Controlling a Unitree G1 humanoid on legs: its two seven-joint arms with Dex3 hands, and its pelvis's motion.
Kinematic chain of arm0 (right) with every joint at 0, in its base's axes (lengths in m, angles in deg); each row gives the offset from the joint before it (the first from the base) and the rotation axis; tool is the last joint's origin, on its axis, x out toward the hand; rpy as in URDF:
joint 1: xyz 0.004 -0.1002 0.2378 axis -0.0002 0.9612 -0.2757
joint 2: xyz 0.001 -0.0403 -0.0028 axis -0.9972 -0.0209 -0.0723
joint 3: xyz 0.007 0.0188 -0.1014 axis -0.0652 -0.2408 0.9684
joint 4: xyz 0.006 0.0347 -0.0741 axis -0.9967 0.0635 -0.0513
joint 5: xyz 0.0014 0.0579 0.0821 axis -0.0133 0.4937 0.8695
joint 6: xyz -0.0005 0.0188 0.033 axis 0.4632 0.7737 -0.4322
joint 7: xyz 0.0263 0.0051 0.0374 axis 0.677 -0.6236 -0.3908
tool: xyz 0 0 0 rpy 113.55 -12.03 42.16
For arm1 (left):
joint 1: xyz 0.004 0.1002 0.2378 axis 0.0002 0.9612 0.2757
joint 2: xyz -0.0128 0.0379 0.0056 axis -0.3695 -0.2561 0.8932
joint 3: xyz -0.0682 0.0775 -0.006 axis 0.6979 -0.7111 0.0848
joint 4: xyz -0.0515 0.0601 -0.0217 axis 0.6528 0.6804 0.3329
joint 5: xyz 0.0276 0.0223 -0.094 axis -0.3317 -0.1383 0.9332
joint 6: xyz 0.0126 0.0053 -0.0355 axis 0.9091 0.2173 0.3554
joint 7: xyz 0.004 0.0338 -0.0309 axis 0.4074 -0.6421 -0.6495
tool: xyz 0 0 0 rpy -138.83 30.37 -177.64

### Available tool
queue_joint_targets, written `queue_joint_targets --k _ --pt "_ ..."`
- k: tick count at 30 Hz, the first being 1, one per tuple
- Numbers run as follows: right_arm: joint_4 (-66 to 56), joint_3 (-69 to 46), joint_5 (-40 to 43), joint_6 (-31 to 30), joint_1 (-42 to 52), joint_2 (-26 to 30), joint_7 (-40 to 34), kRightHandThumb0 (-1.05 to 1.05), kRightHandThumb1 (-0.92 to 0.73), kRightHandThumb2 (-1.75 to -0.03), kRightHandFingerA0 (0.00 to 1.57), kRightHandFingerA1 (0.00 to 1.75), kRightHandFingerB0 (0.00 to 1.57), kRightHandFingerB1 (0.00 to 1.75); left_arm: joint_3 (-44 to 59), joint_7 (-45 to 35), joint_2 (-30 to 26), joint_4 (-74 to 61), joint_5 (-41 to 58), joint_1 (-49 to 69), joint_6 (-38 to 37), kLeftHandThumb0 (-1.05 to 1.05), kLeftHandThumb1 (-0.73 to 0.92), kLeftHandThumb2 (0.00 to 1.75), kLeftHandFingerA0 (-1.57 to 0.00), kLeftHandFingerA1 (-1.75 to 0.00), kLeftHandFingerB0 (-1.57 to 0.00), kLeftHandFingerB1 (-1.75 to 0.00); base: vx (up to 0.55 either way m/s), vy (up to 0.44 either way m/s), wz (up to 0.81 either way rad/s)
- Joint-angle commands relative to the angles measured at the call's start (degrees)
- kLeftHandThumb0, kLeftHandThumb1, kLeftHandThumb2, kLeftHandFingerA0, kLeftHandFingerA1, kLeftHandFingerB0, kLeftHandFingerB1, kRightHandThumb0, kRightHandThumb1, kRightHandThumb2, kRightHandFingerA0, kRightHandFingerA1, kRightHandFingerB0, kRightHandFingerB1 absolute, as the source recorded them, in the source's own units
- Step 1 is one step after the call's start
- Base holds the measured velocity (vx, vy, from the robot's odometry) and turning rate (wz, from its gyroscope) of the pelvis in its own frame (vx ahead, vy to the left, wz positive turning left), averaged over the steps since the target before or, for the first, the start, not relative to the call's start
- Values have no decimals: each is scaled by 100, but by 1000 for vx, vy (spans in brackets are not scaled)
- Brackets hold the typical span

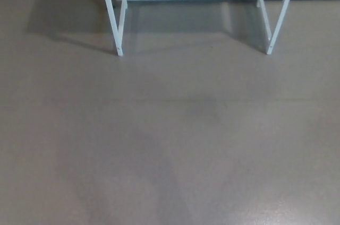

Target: The robot walks towards a desk on which an eraser is kept on the left hand side and a container is kept on the right hand side. The robot picks up the eraser using its left hand and places it in the container.

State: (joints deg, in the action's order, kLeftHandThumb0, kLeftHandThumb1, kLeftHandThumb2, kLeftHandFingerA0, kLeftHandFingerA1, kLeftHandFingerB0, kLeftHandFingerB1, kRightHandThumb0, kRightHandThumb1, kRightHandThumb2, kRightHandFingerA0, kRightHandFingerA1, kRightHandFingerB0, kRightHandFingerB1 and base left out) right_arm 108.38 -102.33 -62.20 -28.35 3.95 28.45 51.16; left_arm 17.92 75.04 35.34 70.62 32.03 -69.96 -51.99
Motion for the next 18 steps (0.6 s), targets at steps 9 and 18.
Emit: queue_joint_targets --k 9,18 --pt "136 173 -82 149 42 29 -130 -12 -47 -53 64 47 52 45 -64 -110 -83 96 -69 64 -358 -13 53 56 -52 -46 -42 -39 200 -31 -6" --pt "141 177 11 213 92 4 -22 -12 -48 -53 64 48 50 45 -139 -128 -127 115 -121 53 -343 -17 51 58 -50 -44 -40 -39 287 89 6"
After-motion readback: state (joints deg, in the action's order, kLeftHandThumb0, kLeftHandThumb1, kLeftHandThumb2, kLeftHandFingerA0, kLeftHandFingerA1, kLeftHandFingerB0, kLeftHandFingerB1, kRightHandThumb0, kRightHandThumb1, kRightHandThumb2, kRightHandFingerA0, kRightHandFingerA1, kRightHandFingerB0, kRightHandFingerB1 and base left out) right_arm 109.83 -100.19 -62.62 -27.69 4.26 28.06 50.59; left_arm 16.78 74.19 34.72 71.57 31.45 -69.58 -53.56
